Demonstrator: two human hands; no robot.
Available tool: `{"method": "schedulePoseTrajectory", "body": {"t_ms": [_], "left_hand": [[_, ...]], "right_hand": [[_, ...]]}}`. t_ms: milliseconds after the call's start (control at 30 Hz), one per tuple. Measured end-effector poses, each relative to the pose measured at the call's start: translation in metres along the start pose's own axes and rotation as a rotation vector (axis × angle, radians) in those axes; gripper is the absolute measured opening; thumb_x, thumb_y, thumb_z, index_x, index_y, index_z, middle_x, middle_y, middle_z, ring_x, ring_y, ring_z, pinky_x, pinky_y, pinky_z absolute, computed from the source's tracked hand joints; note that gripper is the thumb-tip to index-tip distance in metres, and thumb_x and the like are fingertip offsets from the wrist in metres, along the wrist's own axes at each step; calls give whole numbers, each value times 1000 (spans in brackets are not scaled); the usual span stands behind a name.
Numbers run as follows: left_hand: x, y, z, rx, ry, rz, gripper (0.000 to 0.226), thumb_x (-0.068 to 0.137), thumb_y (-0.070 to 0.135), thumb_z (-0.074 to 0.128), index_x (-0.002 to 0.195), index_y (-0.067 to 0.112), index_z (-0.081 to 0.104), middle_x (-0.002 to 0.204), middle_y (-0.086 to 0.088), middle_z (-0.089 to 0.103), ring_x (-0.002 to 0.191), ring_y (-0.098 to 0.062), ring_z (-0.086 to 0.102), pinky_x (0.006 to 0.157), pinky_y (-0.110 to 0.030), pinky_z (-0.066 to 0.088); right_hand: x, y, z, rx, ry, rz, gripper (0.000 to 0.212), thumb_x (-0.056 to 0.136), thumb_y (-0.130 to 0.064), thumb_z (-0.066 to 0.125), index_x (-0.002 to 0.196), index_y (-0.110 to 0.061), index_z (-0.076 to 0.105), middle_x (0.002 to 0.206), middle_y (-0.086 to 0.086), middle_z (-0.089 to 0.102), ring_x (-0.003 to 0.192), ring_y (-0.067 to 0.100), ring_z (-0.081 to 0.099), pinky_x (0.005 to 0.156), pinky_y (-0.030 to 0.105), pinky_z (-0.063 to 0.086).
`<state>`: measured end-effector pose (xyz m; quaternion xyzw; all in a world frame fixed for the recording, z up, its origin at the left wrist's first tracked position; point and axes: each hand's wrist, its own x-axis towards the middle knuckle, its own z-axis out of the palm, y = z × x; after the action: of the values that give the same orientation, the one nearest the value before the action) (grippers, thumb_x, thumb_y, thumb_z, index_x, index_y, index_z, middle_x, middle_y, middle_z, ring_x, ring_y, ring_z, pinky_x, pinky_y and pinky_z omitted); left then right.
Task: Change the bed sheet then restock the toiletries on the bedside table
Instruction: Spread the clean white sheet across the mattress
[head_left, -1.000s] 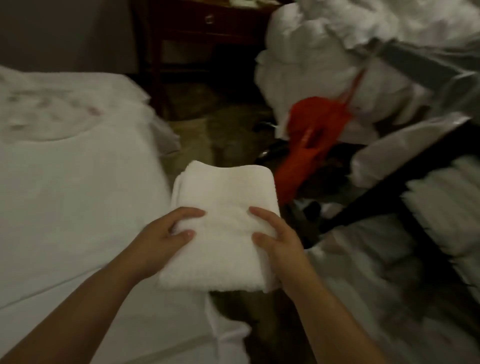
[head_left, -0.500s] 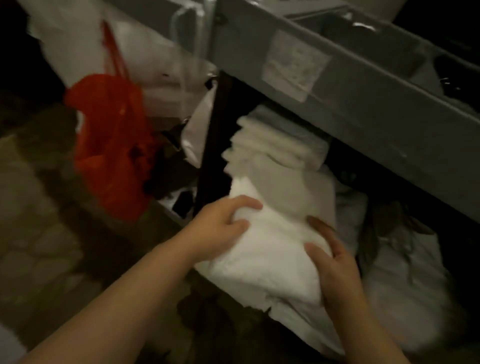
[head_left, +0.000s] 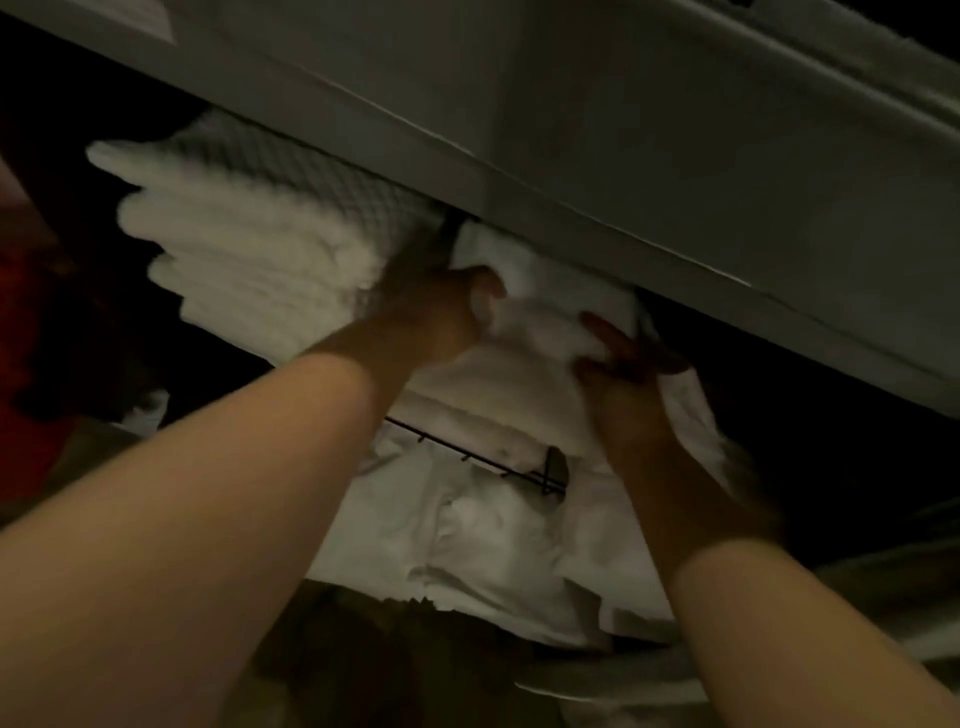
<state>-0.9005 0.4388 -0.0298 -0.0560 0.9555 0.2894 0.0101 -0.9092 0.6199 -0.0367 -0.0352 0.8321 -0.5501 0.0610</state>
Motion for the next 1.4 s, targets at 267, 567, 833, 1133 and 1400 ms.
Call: {"method": "schedulePoseTrajectory", "body": {"t_ms": [267, 567, 833, 1133, 1400], "left_hand": [[-15, -10, 45, 395, 165, 97, 55, 97, 45, 14, 146, 28, 33, 152, -9, 31, 140, -36, 22, 112, -55, 18], [-57, -31, 42, 272, -137, 14, 55, 101, 47, 16, 152, 26, 11, 160, 0, 7, 146, -23, 4, 118, -43, 13], [-253, -157, -90, 372, 213, -452, 53, 91, 39, 26, 99, 14, 71, 103, -7, 68, 98, -30, 60, 83, -40, 52], [-579, -265, -207, 522, 383, -949, 38, 76, 32, 36, 51, 18, 61, 51, -1, 58, 51, -25, 57, 50, -30, 47], [-709, -353, -312, 500, 471, -1376, 49, 99, 39, 21, 126, 17, 55, 122, -6, 59, 115, -24, 49, 97, -34, 36]], "right_hand": [[19, 33, 29, 34, -19, 108, 44, 98, 3, 35, 140, -7, 38, 130, 9, 46, 109, 18, 53, 59, -2, 38], [-19, 24, 57, -901, 68, -241, 61, 94, -41, 26, 132, -2, 51, 136, 34, 42, 121, 51, 45, 95, 59, 41], [-163, -101, 187, -879, -526, -511, 45, 94, -30, 45, 139, -22, 42, 135, 2, 51, 122, 22, 46, 102, 35, 33], [-400, -290, 428, -657, -924, -1144, 39, 96, -33, 40, 134, -23, 44, 135, -2, 49, 123, 19, 43, 103, 35, 33], [-540, -287, 549, -691, -1244, -1312, 42, 99, -38, 38, 139, -27, 38, 139, -6, 46, 127, 14, 42, 108, 30, 28]]}}
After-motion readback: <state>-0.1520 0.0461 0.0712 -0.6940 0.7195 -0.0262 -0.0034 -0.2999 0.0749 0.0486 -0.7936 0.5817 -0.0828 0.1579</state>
